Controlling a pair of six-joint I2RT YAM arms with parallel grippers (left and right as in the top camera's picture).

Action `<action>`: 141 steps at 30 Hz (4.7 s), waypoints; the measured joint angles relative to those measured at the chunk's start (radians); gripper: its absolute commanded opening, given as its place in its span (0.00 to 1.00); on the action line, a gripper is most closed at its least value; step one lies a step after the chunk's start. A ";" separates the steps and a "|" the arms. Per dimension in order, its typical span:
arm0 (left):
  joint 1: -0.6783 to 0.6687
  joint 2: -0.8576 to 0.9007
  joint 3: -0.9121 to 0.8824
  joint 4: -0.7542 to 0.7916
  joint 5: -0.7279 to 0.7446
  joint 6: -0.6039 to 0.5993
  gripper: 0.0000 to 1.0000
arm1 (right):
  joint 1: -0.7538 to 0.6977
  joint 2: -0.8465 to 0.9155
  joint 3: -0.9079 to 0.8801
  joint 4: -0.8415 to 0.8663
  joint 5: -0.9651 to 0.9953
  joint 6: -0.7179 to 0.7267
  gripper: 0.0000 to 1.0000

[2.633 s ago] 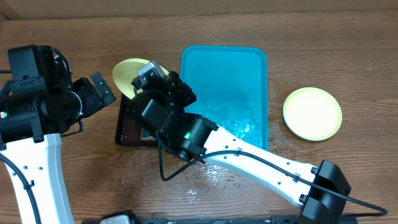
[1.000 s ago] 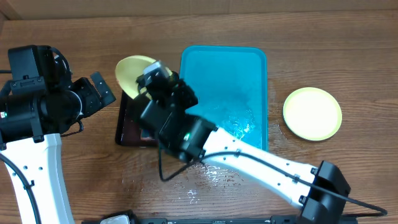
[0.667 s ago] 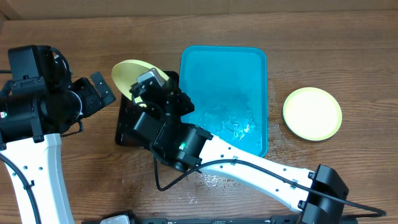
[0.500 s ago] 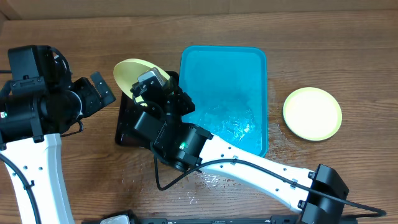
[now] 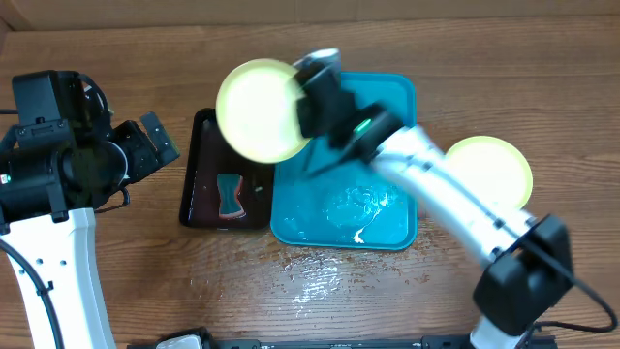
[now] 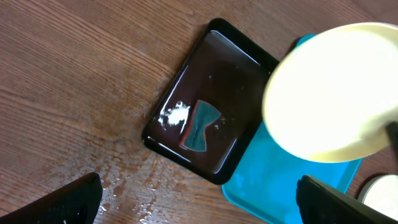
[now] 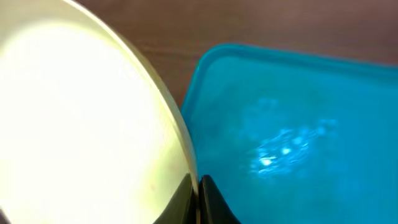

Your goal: Clean dirty plates on tray and stack at the side

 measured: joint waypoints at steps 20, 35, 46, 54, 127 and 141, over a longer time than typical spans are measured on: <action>0.000 0.000 0.000 0.000 0.000 0.000 1.00 | -0.897 -0.036 -0.074 -0.575 -0.319 0.073 0.04; 0.000 0.000 0.000 0.000 0.000 0.000 1.00 | -1.093 -0.040 -0.488 -0.417 -0.249 0.098 0.35; 0.000 0.000 0.000 0.000 0.000 0.000 1.00 | -1.049 -0.293 -0.491 -0.431 -0.285 0.040 0.47; 0.000 0.000 0.000 0.000 -0.003 0.000 1.00 | -0.807 -0.731 -0.490 -0.418 -0.555 -0.210 1.00; 0.000 0.000 0.000 0.000 -0.007 0.000 1.00 | -0.569 -1.846 -1.643 0.626 -0.217 -0.290 1.00; 0.000 0.000 0.000 0.000 -0.006 0.000 1.00 | -0.569 -1.846 -1.643 0.626 -0.217 -0.290 1.00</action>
